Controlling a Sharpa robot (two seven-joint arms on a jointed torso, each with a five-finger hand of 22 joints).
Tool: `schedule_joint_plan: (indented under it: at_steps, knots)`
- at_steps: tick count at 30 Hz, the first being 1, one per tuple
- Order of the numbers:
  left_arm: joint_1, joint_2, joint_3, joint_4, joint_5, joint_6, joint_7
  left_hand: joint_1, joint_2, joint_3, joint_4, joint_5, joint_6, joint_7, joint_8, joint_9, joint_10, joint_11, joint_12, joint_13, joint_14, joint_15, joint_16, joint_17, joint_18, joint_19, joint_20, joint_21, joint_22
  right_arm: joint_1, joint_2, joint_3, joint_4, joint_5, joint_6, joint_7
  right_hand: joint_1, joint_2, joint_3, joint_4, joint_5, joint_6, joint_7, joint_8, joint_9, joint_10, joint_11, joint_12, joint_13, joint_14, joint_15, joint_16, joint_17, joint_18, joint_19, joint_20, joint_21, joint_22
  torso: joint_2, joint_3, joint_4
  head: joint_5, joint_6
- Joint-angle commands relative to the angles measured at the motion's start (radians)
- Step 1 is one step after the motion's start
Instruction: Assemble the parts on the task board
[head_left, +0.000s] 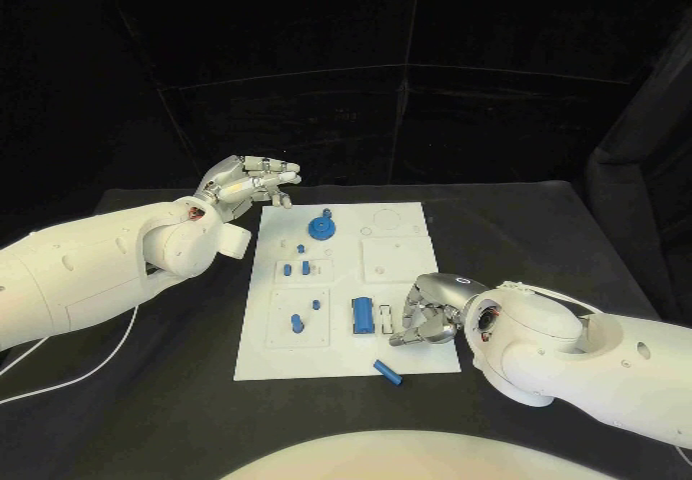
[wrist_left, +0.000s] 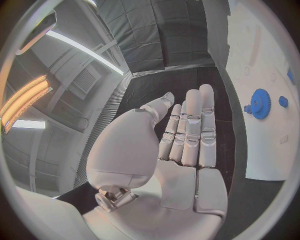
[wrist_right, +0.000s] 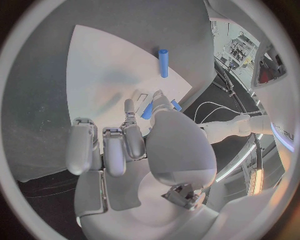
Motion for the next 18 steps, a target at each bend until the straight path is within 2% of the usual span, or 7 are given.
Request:
schedule_joint_plan:
  at_steps: [1, 8, 14, 18]
  knots:
    - [0.001, 0.000, 0.001, 0.002, 0.003, 0.011, 0.004, -0.004, 0.003, 0.000, -0.004, 0.006, -0.008, -0.001, 0.003, 0.001, -0.009, 0.000, 0.006, 0.000, -0.007, -0.002, 0.003, -0.001, 0.014, 0.001, 0.005, -0.005, -0.002, 0.000, 0.001, -0.010, 0.004, -0.007, 0.027, 0.029, 0.011, 0.005, -0.010, 0.002, -0.029, 0.003, -0.004, 0.008, 0.006, 0.033, -0.010, 0.006, 0.124, 0.087, -0.009, -0.004, 0.169, -0.013, 0.001, -0.011, -0.001, 0.002, 0.000, -0.0016, 0.0015, 0.001, -0.002]
    - [0.001, -0.001, 0.000, 0.002, 0.003, 0.010, 0.004, -0.004, 0.003, 0.000, -0.004, 0.006, -0.008, -0.001, 0.003, 0.001, -0.009, 0.000, 0.006, 0.000, -0.007, -0.002, 0.003, -0.001, 0.014, 0.001, 0.005, -0.005, -0.002, 0.000, 0.004, -0.021, 0.000, 0.040, 0.029, 0.043, 0.027, 0.027, -0.014, -0.005, -0.037, 0.003, -0.006, 0.017, 0.015, 0.035, -0.012, 0.011, 0.128, 0.087, -0.010, -0.003, 0.172, -0.014, 0.003, -0.012, 0.001, 0.006, 0.000, -0.0008, 0.0001, 0.005, -0.007]
    - [0.001, -0.003, 0.000, 0.003, 0.003, 0.010, 0.004, -0.004, 0.003, 0.000, -0.004, 0.006, -0.008, -0.001, 0.003, 0.001, -0.009, 0.000, 0.006, 0.000, -0.007, -0.002, 0.003, -0.001, 0.014, 0.001, 0.005, -0.005, -0.002, 0.000, -0.004, -0.022, 0.000, 0.049, 0.004, 0.091, 0.053, 0.047, -0.025, -0.023, 0.025, -0.004, -0.005, 0.025, 0.025, 0.037, -0.012, 0.015, 0.130, 0.088, -0.011, -0.002, 0.174, -0.014, 0.004, -0.013, 0.002, 0.009, 0.000, -0.0002, 0.0023, 0.007, -0.010]
    - [0.001, -0.006, -0.001, 0.004, 0.003, 0.010, 0.004, -0.003, 0.003, 0.000, -0.005, 0.006, -0.009, -0.001, 0.004, 0.001, -0.010, 0.000, 0.007, -0.001, -0.007, -0.002, 0.003, -0.002, 0.014, 0.001, 0.005, -0.005, -0.002, 0.000, -0.008, -0.023, 0.003, 0.054, -0.003, 0.117, 0.063, 0.052, -0.028, -0.032, 0.029, -0.010, -0.004, 0.025, 0.027, 0.037, -0.011, 0.016, 0.131, 0.088, -0.011, -0.001, 0.175, -0.014, 0.004, -0.013, 0.002, 0.010, 0.001, -0.0003, 0.0012, 0.010, -0.010]
